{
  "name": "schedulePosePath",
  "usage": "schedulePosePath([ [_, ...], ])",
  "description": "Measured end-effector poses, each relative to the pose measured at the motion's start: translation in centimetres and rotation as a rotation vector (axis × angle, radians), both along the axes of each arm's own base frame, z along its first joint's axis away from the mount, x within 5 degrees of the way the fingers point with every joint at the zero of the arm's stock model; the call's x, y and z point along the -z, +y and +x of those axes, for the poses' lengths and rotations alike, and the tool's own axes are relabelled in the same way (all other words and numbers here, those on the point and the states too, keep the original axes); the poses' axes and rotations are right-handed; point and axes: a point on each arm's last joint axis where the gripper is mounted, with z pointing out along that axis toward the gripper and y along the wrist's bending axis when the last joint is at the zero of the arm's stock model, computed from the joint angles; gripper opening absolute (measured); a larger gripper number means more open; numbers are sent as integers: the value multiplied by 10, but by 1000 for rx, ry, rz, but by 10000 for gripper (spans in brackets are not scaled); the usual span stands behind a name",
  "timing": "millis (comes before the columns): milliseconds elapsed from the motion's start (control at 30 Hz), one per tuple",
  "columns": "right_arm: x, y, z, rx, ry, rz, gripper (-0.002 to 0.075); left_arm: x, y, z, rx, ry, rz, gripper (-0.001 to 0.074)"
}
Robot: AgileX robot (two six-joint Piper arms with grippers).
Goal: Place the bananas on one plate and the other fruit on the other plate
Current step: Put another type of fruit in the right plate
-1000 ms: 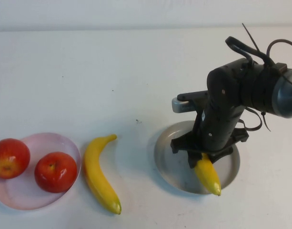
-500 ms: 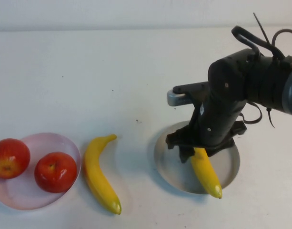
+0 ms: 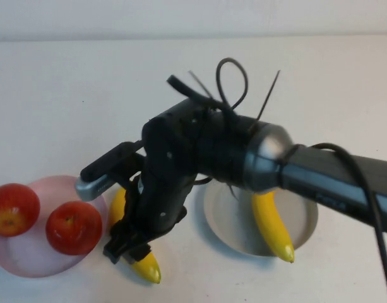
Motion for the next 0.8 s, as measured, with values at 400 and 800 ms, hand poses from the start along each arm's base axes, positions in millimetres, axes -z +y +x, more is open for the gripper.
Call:
schedulePosePath([
  [400,45,35,12,-35,11,-45,422,0,0,0,0,0,0,-4],
  [800,57,34,15,49,29,-90,307,0,0,0,0,0,0,-4],
])
